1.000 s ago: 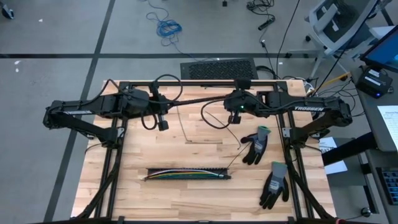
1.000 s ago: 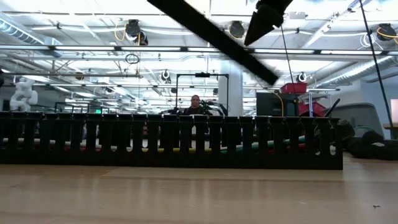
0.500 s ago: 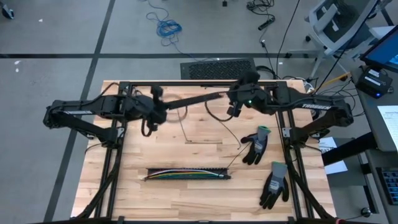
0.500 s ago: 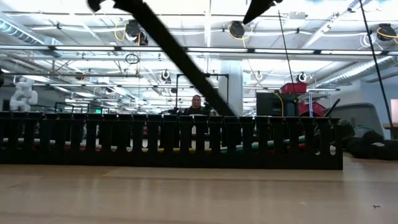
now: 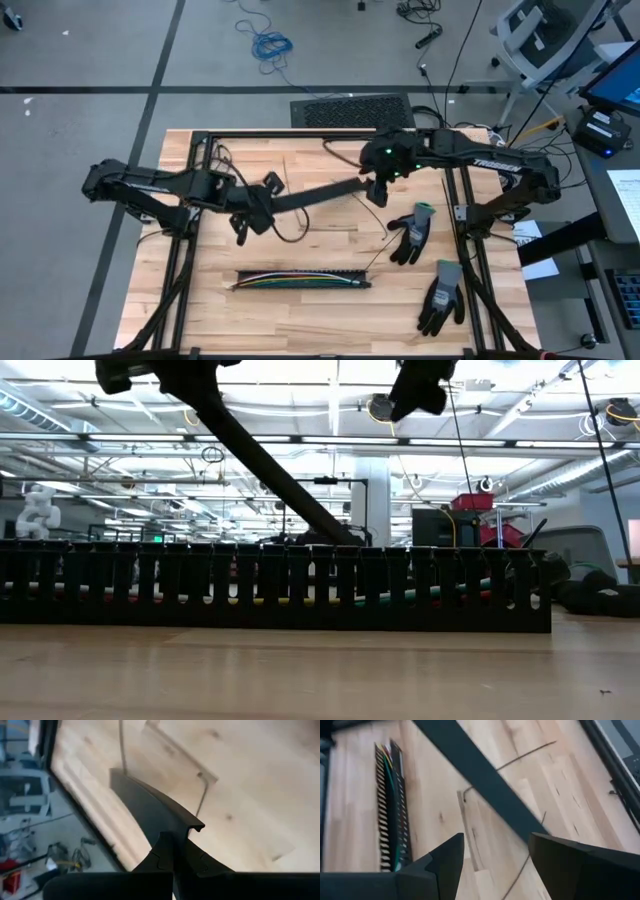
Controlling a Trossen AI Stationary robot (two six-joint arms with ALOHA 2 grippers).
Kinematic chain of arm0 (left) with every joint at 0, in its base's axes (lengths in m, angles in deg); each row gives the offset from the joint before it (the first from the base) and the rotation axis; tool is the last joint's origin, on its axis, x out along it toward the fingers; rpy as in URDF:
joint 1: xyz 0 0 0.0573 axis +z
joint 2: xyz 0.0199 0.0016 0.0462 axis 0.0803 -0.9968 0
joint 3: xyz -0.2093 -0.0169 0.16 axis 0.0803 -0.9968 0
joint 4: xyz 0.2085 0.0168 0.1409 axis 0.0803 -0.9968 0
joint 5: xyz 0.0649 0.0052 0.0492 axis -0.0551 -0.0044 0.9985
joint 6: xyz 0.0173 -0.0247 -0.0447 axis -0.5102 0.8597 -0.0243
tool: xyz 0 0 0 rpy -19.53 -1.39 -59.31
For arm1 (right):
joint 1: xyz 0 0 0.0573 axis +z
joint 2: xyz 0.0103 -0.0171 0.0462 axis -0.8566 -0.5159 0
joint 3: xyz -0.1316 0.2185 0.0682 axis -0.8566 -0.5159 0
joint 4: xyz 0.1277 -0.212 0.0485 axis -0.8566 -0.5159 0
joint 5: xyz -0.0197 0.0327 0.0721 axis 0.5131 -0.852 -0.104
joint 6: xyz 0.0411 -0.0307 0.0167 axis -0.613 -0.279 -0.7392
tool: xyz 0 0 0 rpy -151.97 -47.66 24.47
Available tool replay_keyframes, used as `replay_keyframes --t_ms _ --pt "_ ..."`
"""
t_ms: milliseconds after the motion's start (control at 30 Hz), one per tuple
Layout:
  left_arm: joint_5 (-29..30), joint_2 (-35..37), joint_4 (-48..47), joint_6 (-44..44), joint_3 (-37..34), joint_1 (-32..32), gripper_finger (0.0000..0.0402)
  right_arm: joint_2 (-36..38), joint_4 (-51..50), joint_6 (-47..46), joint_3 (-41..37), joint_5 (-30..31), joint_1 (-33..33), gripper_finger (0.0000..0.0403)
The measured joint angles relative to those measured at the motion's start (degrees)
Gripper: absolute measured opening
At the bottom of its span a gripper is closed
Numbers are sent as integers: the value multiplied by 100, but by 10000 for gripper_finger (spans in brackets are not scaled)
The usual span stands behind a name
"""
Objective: Ziptie cables
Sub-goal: Close the black cable duct
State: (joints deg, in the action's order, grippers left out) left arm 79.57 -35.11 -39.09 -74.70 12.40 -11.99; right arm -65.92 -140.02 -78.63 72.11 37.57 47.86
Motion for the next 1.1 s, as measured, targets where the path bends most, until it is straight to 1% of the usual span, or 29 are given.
replay_keyframes --t_ms 100,200,267,367,433,500,600,733,800,900,967,1033,1100 --pt "-73 -225 122 92 0 -198 0 -361 -34 323 0 -5 37 210" --pt "-91 -378 289 95 0 -368 0 -890 -42 552 -4 -24 109 210" --pt "-98 -460 421 93 0 -455 0 -1249 -32 913 -7 -31 189 210" --pt "-86 -555 589 99 -2 -536 0 -1750 68 1380 -8 -43 304 210" --pt "-66 -609 666 123 -4 -554 0 -1990 160 1532 -11 -53 363 210" --pt "-66 -640 760 343 -4 -554 0 -2144 364 1593 -11 -76 402 210" --pt "-65 -663 788 596 -4 -554 0 -2249 615 1535 -11 -235 423 210" --pt "-59 -663 785 685 -7 -571 0 -2213 1022 1190 -11 -833 397 210" --pt "-46 -663 784 688 -7 -588 0 -2175 1021 1148 -9 -1019 379 211" --pt "-24 -663 769 698 -11 -644 0 -2158 745 1254 36 -1375 358 211" --pt "-8 -663 771 700 -11 -664 0 -2158 667 1552 39 -1358 361 216" --pt "6 -663 790 702 -14 -668 0 -2158 907 1877 39 -1326 370 225" --pt "16 -663 816 704 -15 -666 0 -2158 1244 2032 42 -1112 406 236"
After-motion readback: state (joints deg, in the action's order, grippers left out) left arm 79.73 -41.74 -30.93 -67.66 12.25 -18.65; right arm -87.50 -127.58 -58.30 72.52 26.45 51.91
